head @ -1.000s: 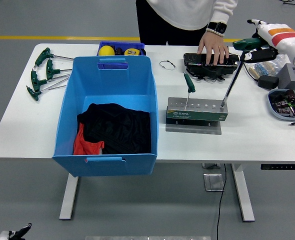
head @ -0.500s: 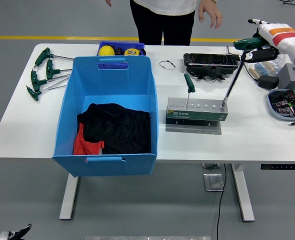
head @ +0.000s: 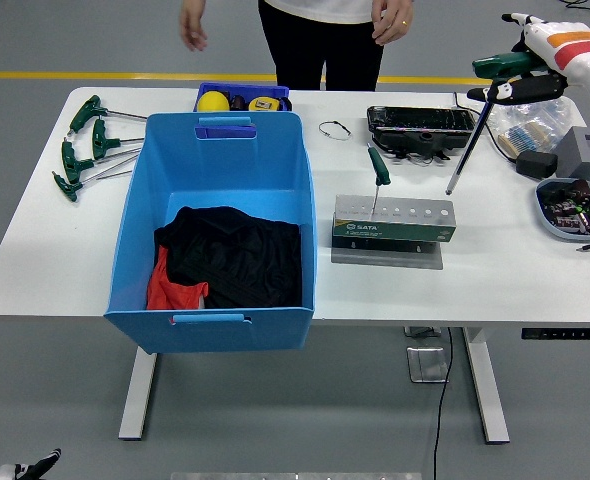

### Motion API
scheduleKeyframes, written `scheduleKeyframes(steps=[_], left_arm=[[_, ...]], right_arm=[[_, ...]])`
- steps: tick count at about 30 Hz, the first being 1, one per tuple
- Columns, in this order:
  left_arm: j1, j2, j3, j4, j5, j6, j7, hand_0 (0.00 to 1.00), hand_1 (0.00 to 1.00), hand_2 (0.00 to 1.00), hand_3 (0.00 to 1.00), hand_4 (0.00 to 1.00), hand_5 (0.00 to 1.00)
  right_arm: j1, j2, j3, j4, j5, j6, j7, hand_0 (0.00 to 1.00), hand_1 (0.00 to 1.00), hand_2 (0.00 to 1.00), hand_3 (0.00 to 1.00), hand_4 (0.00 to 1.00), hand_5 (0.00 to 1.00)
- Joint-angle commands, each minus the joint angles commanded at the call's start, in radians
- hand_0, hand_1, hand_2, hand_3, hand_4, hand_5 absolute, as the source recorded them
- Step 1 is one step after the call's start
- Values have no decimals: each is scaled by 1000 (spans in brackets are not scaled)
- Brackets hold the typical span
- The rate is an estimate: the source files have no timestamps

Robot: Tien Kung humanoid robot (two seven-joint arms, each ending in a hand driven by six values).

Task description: Lift tool from toolbox,place it in box,lift tool from toolbox,place it in box

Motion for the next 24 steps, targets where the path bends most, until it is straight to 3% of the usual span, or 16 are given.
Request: scheduleKeyframes(steps=[10, 17, 24], left_arm=[[5, 5, -20, 0, 31, -2, 7, 629, 531, 668, 702, 756, 688], [7, 9, -23, 0, 40, -3, 9, 627, 533, 668, 702, 756, 689], [6, 12, -24, 0, 48, -5, 10, 624, 529, 668, 701, 757, 691]], right_arm=[[79, -9, 19, 66, 2, 5, -4, 2, 2, 998, 2, 998, 806], [112, 6, 52, 168, -3, 7, -16, 2, 2, 998, 2, 998, 806], [134, 37, 25, 320, -14, 26, -42, 2, 2, 998, 2, 998, 806]])
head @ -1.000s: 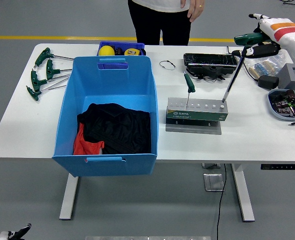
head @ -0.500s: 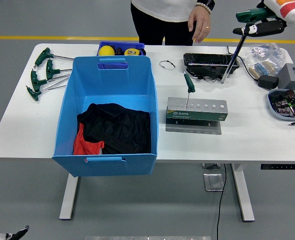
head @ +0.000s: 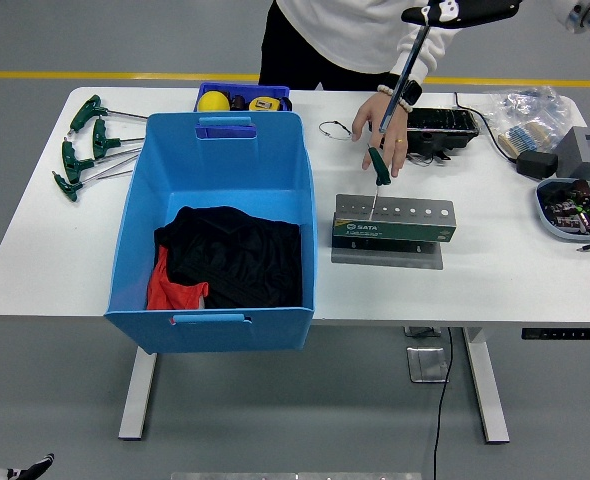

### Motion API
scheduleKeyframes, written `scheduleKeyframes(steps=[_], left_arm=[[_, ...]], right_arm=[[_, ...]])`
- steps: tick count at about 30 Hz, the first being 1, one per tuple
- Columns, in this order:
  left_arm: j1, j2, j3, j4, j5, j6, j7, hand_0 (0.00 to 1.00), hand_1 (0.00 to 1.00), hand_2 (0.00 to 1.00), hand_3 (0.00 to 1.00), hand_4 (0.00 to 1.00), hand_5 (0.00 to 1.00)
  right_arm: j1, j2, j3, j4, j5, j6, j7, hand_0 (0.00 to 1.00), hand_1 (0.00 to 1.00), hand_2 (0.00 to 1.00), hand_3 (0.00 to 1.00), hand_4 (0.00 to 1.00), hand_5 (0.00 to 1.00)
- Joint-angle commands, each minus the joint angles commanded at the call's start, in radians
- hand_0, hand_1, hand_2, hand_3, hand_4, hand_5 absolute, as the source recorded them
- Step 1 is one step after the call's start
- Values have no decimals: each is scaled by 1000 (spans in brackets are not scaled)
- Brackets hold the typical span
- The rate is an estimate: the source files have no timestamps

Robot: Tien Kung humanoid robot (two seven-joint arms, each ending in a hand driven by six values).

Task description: Lift tool from toolbox,place it in box,lift tool from toolbox,place it in box

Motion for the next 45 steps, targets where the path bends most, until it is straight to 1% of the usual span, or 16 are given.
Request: scheduleKeyframes(steps=[4, 8, 12, 18, 22, 25, 33, 39, 45], left_arm=[[0, 1, 2, 0, -4, 2, -3, 620, 527, 668, 702, 757, 691], [1, 0, 8, 0, -13, 4, -8, 620, 527, 668, 702, 757, 691], [1, 1, 19, 0, -27, 7, -11, 620, 526, 669, 702, 757, 692], [3, -1, 17, 0, -25, 8, -11, 619, 525, 669, 703, 756, 693], [2, -1, 16, 0, -21, 8, -10, 615, 524, 668, 701, 758, 696], [2, -1, 12, 0, -17, 9, -9, 615, 524, 668, 701, 758, 696], [1, -2, 12, 0, -16, 11, -9, 594, 517, 666, 701, 756, 693], [-3, -3, 21, 0, -24, 11, -9, 600, 516, 667, 700, 755, 694], [-5, -4, 22, 0, -32, 13, -13, 599, 517, 667, 698, 755, 693]], right_arm=[[13, 29, -39, 73, -5, 9, -13, 2, 2, 998, 2, 998, 806], [28, 61, -82, 120, -12, 11, -24, 2, 2, 998, 2, 998, 806], [42, 101, -122, 152, -13, 7, -34, 2, 2, 998, 2, 998, 808], [40, 166, -185, 180, -15, 6, -41, 2, 2, 998, 2, 998, 809], [31, 199, -218, 173, -19, 4, -42, 2, 2, 998, 2, 998, 809], [23, 212, -237, 160, -22, 2, -42, 2, 2, 998, 2, 998, 809], [11, 222, -259, 137, -12, 0, -42, 2, 2, 998, 2, 998, 810], [10, 237, -273, 113, -9, -1, -41, 2, 2, 998, 2, 998, 809], [7, 241, -284, 94, -5, -4, -39, 2, 2, 998, 2, 998, 810]])
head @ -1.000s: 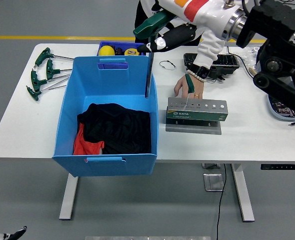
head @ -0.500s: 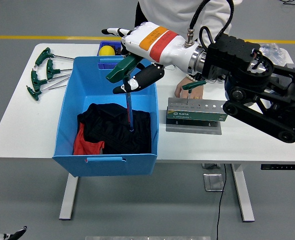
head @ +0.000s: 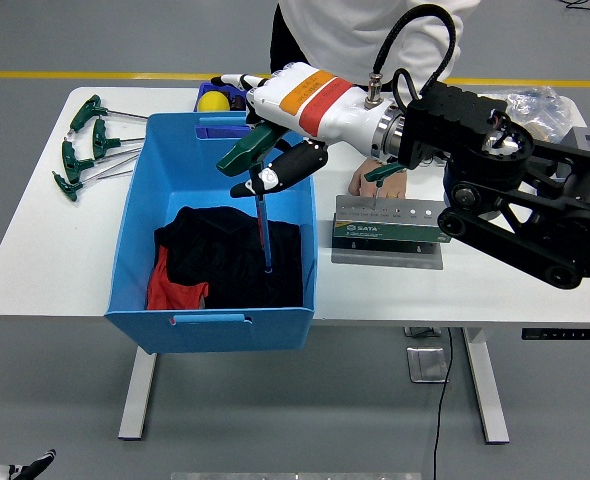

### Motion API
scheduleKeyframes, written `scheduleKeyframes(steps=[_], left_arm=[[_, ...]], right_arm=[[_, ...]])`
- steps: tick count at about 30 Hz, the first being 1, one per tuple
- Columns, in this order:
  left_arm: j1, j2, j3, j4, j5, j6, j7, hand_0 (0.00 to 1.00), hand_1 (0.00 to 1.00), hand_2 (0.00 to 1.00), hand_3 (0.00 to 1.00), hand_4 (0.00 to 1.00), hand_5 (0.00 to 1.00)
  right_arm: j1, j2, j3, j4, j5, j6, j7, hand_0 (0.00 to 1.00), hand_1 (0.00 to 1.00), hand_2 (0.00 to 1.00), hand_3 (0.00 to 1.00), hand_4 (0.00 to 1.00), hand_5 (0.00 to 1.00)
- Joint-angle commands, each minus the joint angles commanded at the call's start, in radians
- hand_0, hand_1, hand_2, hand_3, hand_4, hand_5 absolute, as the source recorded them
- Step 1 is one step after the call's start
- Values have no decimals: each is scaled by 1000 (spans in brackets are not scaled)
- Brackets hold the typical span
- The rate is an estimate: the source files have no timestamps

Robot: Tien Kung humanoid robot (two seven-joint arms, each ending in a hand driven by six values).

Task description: Lift tool from toolbox,place it in box,lift tool from toolbox,place it in box

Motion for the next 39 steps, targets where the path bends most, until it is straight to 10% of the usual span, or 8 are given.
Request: scheduleKeyframes(steps=[11, 12, 39], left_arm=[[-2, -11, -64, 0, 51, 8, 6, 595, 514, 666, 699, 755, 694], [-2, -13, -77, 0, 66, 8, 9, 598, 513, 666, 698, 756, 694], [-5, -14, -68, 0, 59, 0, 10, 608, 515, 670, 697, 755, 691]], right_arm=[[-8, 17, -21, -12, -2, 5, 5, 2, 2, 998, 2, 998, 809], [-10, 20, -23, -15, -3, 5, 6, 2, 2, 2, 2, 998, 809], [-27, 35, -57, -65, 19, -3, 9, 2, 2, 2, 2, 998, 808]])
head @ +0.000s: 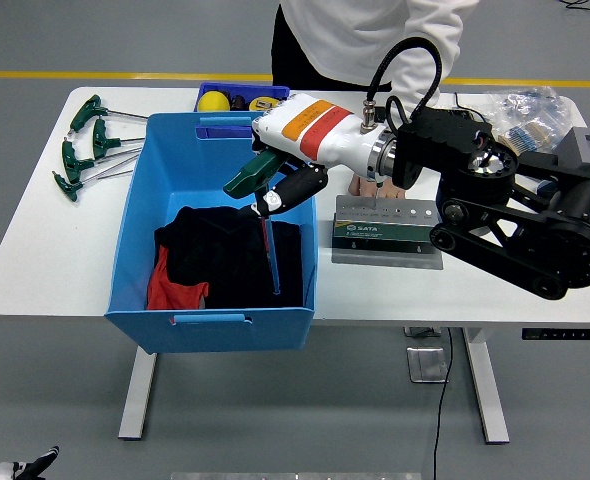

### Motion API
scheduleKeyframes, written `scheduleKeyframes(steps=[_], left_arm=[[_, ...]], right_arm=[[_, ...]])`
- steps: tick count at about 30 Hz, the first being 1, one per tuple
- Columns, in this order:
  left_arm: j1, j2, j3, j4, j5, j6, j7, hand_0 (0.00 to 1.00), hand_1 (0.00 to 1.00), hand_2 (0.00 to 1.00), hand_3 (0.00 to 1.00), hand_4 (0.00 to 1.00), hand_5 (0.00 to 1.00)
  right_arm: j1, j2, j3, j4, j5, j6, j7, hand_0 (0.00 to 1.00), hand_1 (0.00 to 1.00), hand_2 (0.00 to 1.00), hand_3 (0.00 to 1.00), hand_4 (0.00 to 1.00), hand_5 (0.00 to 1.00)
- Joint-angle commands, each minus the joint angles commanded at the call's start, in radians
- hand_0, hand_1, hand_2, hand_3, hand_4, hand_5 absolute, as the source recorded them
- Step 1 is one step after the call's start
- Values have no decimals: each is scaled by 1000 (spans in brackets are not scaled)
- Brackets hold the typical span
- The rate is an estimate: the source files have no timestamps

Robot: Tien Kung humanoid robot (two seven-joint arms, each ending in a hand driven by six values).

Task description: Lift tool from toolbox,place it in box,lift tool from toolbox,place it in box

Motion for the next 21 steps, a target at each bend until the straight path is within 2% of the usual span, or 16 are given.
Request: scheduleKeyframes(steps=[6, 14, 15, 20, 21], left_arm=[[-2, 0, 10, 0, -12, 0, -2, 609, 516, 672, 696, 756, 694], [-5, 1, 13, 0, -15, -1, -3, 611, 517, 671, 696, 754, 690], [-5, 1, 12, 0, -14, 0, -3, 601, 514, 671, 696, 756, 693], [-6, 0, 6, 0, -10, 1, -3, 601, 514, 671, 696, 756, 693], [-5, 0, 6, 0, -9, 0, -2, 600, 514, 669, 694, 754, 693]], right_arm=[[4, 25, -35, -37, 16, -3, 0, 2, 2, 2, 2, 998, 809], [22, 57, -81, -64, 44, 42, -5, 2, 2, 2, 2, 998, 811], [23, 59, -83, -65, 47, 51, -6, 97, 7, 94, 127, 998, 821], [29, 64, -93, -58, 61, 93, 0, 97, 7, 94, 127, 998, 821], [31, 65, -95, -57, 65, 106, 0, 227, 210, 327, 426, 998, 818]])
